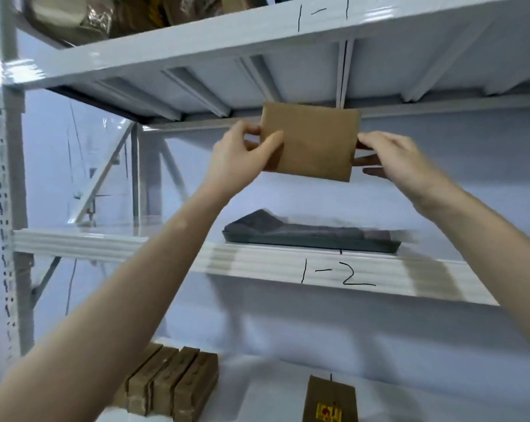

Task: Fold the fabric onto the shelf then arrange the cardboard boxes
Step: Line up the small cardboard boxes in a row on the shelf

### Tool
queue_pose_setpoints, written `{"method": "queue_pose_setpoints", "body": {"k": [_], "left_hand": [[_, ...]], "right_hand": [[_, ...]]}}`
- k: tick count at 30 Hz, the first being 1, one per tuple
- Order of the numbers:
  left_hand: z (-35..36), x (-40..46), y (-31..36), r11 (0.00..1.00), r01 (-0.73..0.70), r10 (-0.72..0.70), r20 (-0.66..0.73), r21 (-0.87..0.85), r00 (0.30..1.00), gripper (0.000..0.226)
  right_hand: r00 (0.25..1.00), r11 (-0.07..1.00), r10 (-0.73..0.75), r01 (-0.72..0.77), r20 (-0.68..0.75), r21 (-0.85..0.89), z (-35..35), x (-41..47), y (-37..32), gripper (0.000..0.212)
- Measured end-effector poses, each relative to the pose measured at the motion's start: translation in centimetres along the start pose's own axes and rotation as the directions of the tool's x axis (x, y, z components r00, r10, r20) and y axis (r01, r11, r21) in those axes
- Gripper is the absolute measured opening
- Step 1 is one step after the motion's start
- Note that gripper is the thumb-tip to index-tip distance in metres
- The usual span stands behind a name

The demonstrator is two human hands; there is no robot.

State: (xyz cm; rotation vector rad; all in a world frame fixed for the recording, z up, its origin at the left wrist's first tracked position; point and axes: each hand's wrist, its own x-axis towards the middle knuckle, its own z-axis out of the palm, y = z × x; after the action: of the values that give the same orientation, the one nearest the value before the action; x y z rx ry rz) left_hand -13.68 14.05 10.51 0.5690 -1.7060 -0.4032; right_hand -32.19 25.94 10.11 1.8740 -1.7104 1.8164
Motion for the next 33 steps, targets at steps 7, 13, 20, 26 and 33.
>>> {"method": "queue_pose_setpoints", "body": {"k": [7, 13, 20, 26, 33], "left_hand": [[5.0, -0.5, -2.7, 0.987, 0.157, -0.138, 0.362, -0.024, 0.922, 0.074], [6.3, -1.2, -5.8, 0.971, 0.199, -0.24, 0.496, 0.134, 0.834, 0.064], [5.3, -0.9, -5.4, 0.962, 0.207, -0.269, 0.5, 0.177, 0.823, 0.073], [3.3, -3.5, -4.4, 0.996, 0.001, -0.039, 0.405, 0.092, 0.913, 0.061], [1.6, -12.0, -4.4, 0.975, -0.221, 0.214, 0.273, -0.005, 0.938, 0.042]], "right_hand": [[0.99, 0.987, 0.14, -0.14, -0.001, -0.084, 0.0, 1.7, 4.1, 0.05], [0.95, 0.937, 0.279, -0.237, 0.141, -0.256, 0.8, 0.9, 6.8, 0.033], [0.963, 0.95, 0.225, -0.183, 0.146, -0.253, -0.1, 0.7, 6.6, 0.049], [0.998, 0.983, -0.063, 0.059, -0.015, -0.175, -0.3, -1.6, 3.7, 0.038], [0.963, 0.971, -0.239, 0.241, 0.121, 0.003, 3.4, -8.5, 3.4, 0.028]]}}
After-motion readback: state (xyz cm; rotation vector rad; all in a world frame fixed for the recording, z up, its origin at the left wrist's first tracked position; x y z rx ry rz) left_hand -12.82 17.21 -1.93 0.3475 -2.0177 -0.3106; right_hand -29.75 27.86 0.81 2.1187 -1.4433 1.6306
